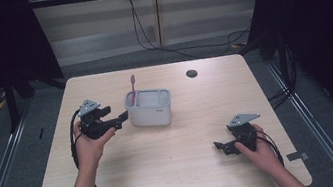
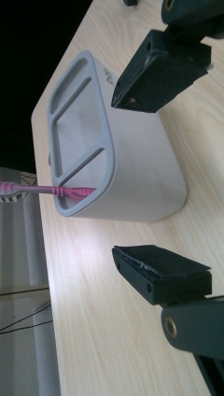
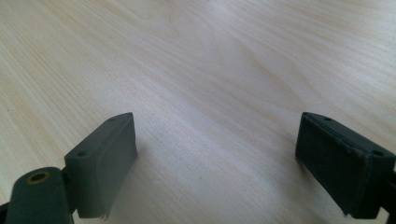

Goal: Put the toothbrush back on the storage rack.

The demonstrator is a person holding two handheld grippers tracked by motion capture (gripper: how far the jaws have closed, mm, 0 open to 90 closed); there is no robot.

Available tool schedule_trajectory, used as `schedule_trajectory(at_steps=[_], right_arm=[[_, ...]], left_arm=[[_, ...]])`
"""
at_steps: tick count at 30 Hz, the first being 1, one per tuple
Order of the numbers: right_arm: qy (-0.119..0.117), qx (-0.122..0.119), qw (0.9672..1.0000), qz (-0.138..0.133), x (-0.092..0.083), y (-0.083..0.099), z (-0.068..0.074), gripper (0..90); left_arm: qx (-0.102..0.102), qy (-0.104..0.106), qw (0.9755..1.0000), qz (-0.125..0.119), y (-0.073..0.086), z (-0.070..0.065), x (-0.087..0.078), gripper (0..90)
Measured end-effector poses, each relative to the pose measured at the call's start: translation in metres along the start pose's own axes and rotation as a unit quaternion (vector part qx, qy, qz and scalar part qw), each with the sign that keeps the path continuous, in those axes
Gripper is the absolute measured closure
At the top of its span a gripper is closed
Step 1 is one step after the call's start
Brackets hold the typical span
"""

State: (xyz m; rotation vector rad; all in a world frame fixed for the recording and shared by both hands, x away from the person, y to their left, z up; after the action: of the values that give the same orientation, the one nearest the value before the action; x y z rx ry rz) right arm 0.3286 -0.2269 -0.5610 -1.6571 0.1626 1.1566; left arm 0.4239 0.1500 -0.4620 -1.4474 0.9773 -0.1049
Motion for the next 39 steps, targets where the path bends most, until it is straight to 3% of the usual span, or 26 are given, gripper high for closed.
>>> schedule_trajectory(at_steps=[19,39], right_arm=[[0.000,0.000,1.0000,0.000,0.000,0.000,0.000,11.9],[0.000,0.000,1.0000,0.000,0.000,0.000,0.000,12.0]], left_arm=[[-0.002,0.010,0.9997,0.022,0.027,0.000,-0.001,21.7],[0.014,0.009,0.9971,0.074,0.065,0.001,0.001,21.4]])
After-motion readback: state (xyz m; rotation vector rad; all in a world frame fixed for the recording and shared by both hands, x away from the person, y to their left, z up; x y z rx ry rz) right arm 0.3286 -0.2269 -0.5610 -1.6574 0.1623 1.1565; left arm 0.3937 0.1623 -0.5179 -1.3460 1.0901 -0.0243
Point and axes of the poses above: each handheld gripper's, and its own axes: x roughly forward along the jaws, y roughly out of its underside, z roughly to its left, the point moved 7 cm from there along x, roughly forward along the jaws, and after that the axes turned 4 degrees about z, right-handed, at the moved point
